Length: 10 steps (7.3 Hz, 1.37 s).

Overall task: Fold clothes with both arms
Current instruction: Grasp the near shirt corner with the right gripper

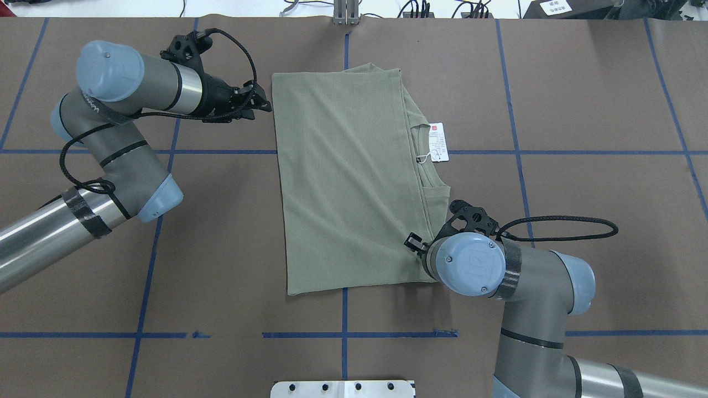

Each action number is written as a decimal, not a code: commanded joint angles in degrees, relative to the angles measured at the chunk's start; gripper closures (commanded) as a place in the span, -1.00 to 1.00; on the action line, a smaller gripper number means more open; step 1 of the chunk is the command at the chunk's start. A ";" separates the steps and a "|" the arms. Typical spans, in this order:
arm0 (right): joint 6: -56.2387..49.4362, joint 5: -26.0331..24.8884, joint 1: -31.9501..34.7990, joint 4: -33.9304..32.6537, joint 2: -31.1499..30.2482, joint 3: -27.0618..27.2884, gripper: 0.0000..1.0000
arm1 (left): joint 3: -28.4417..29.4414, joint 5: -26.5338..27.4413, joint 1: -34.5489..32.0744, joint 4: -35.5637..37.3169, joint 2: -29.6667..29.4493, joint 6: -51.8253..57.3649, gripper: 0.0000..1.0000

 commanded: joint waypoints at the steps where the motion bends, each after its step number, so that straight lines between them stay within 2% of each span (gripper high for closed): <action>1: -0.07 0.01 -0.06 0.07 0.05 -0.44 0.99 | 0.00 0.00 0.00 0.00 0.05 0.00 -0.02; 5: -0.33 0.62 0.82 -0.28 0.31 0.96 1.00 | -0.18 0.00 0.00 0.00 0.05 -0.09 -0.02; 6: -0.24 0.62 0.91 -2.37 0.31 2.70 1.00 | -1.13 0.00 0.00 0.00 0.57 -0.17 -0.02; 7: -0.16 0.53 0.73 -5.70 0.23 4.81 1.00 | -5.41 -0.09 0.70 0.09 3.62 -3.48 -0.02; 8: -0.07 0.53 0.47 -6.43 -0.64 7.44 1.00 | -11.37 0.70 4.18 0.09 7.91 -9.69 -0.02; 9: 0.19 0.53 -0.05 -6.44 -1.17 8.16 1.00 | -16.65 5.75 9.18 0.87 10.48 -17.67 -0.02; 10: 0.28 0.45 -0.41 -6.44 -1.27 8.69 1.00 | -20.44 12.33 14.97 4.71 12.07 -20.45 -0.02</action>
